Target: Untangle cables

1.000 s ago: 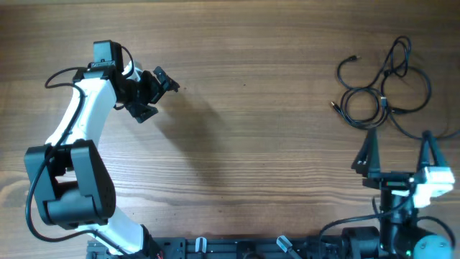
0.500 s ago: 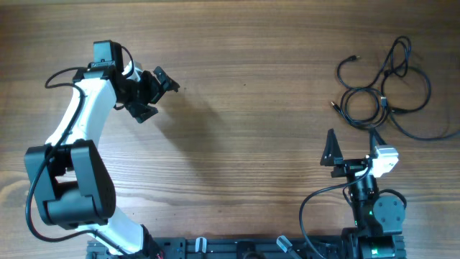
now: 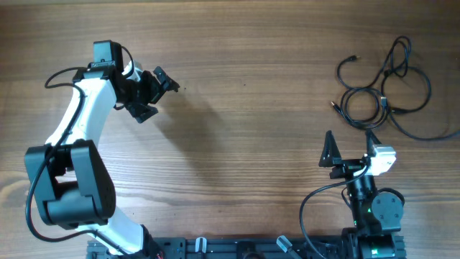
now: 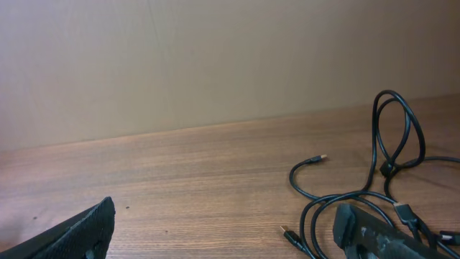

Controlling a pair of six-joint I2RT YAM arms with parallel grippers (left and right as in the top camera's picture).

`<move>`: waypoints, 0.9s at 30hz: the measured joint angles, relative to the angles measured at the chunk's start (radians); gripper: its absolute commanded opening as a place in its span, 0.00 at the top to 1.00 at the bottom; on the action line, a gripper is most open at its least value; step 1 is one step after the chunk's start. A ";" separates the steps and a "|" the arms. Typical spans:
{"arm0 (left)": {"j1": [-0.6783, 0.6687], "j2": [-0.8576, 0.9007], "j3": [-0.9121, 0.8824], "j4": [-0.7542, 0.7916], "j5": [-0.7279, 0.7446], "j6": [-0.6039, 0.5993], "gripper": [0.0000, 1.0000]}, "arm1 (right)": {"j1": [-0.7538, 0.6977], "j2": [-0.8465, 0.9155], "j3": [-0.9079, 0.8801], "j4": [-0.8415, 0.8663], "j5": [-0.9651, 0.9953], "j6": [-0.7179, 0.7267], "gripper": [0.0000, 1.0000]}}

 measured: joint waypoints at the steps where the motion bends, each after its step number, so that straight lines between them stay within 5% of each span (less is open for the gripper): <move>1: 0.000 0.000 0.000 0.000 0.000 0.000 0.00 | 0.000 0.000 0.000 0.000 0.000 0.000 0.00; 21: 0.000 0.000 0.000 0.000 0.000 0.000 0.00 | 0.000 0.000 0.000 0.000 0.000 0.000 0.00; 27: -0.014 -0.089 -0.013 0.032 -0.122 0.000 0.00 | 0.000 0.000 0.000 0.000 0.000 0.000 0.00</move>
